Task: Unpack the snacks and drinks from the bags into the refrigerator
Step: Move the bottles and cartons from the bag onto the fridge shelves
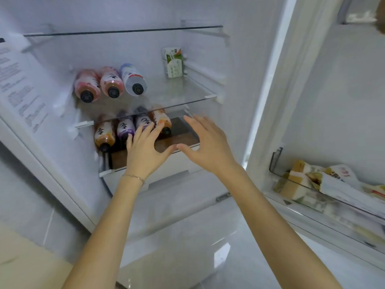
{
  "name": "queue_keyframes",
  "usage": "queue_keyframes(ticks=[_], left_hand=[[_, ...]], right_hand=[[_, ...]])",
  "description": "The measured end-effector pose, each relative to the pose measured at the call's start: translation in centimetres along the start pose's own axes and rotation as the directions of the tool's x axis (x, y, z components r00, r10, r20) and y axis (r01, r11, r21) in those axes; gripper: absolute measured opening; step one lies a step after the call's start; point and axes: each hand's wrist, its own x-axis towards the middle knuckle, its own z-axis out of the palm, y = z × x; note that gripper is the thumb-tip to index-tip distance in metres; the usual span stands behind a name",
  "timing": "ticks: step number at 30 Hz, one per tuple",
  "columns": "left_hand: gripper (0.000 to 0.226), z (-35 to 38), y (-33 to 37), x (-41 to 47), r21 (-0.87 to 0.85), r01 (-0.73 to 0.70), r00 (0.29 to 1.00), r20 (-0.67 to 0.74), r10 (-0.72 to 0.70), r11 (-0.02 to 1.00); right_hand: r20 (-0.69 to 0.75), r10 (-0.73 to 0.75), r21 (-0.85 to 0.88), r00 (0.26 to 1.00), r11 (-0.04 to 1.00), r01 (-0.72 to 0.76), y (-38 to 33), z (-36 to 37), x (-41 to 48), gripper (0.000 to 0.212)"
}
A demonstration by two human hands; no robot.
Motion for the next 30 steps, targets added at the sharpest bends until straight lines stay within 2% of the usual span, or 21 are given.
queue_keyframes(ticks=[4, 8, 11, 14, 17, 23, 30], left_hand=[[0.089, -0.7, 5.8, -1.5, 0.022, -0.095, 0.995, 0.011, 0.095, 0.995], [0.087, -1.6, 11.1, -3.4, -0.037, -0.155, 0.987, 0.032, 0.156, 0.987], [0.087, -3.1, 15.6, -5.7, -0.096, -0.214, 0.977, -0.024, 0.212, 0.972], [0.083, -4.2, 21.3, -8.9, -0.152, -0.287, 0.958, -0.06, 0.281, 0.946], [0.08, -4.3, 28.1, -12.3, -0.186, -0.383, 0.923, -0.04, 0.382, 0.905], [0.081, -2.8, 41.8, -17.3, -0.324, -0.546, 0.814, 0.012, 0.581, 0.773], [0.076, -0.3, 58.1, -22.6, -0.509, -0.719, 0.559, -0.02, 0.829, 0.473]], right_hand=[[-0.012, 0.019, -0.025, 1.0, 0.999, -0.02, 0.3, -5.6, -4.3, 0.075], [-0.035, 0.015, -0.063, 0.999, 0.998, -0.017, 0.5, -10.0, -10.2, 0.074], [-0.062, 0.033, -0.119, 0.998, 0.992, -0.04, 1.3, -14.6, -15.3, 0.073], [-0.111, 0.074, -0.176, 0.991, 0.98, -0.093, 3.1, -19.8, -20.5, 0.072], [-0.17, 0.14, -0.197, 0.975, 0.965, -0.173, 5.3, -24.9, -26.0, 0.071], [-0.332, 0.278, -0.251, 0.901, 0.895, -0.369, 10.5, -33.8, -36.9, 0.073], [-0.512, 0.463, -0.321, 0.723, 0.678, -0.661, 16.0, -43.5, -49.6, 0.075]])
